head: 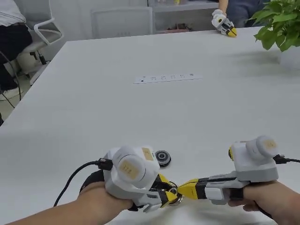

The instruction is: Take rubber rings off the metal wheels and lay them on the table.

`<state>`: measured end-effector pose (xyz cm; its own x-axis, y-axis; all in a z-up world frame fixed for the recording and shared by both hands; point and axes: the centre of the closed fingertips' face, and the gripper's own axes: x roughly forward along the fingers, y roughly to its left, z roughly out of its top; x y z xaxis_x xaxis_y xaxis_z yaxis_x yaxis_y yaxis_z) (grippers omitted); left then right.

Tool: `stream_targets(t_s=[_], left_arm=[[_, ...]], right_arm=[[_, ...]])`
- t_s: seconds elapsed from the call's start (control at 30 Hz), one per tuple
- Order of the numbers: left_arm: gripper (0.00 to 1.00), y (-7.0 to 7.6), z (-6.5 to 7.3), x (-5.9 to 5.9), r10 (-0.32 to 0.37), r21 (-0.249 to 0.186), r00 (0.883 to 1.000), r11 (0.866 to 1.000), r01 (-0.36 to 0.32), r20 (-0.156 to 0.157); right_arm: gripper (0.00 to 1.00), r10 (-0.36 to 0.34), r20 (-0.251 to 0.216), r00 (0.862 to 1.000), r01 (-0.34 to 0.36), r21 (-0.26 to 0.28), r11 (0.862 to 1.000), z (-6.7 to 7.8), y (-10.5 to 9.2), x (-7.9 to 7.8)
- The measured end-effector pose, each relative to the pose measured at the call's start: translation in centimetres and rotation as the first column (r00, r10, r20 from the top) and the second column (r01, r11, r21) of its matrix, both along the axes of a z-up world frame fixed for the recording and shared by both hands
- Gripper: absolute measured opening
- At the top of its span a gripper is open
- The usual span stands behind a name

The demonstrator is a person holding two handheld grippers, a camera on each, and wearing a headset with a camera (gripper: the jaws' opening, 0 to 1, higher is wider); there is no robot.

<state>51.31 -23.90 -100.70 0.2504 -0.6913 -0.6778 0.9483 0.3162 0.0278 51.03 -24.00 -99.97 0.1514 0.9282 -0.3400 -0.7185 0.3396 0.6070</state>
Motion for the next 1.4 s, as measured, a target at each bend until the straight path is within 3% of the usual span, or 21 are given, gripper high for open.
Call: stream_targets(t_s=[0.13,0.57,0.8,1.03,1.4], left_arm=[[0.16,0.0,0.1,-0.2,-0.011,0.0,1.0,1.0,0.011,-0.007],[0.22,0.6,1.1,-0.6,-0.047,0.02,0.999,0.999,0.047,0.018],[0.28,1.4,2.4,-0.9,-0.04,-0.006,0.999,0.999,0.04,0.019],[0.33,2.6,3.6,-1.0,-0.009,-0.032,1.0,0.999,0.01,0.013],[0.43,5.2,5.5,0.3,0.069,-0.072,0.997,0.995,-0.067,0.029]], right_arm=[[0.0,-0.002,0.0,1.0,0.002,0.002,1.0,0.1,0.0,0.0],[0.0,0.004,0.005,1.0,-0.004,0.004,1.0,0.4,0.1,0.1],[0.0,0.005,0.008,1.0,-0.005,0.009,1.0,0.7,0.1,0.3],[0.0,0.021,0.013,1.0,-0.021,0.01,1.0,1.1,0.3,0.5],[0.0,0.041,0.036,0.998,-0.042,0.005,0.999,2.4,1.1,1.5]])
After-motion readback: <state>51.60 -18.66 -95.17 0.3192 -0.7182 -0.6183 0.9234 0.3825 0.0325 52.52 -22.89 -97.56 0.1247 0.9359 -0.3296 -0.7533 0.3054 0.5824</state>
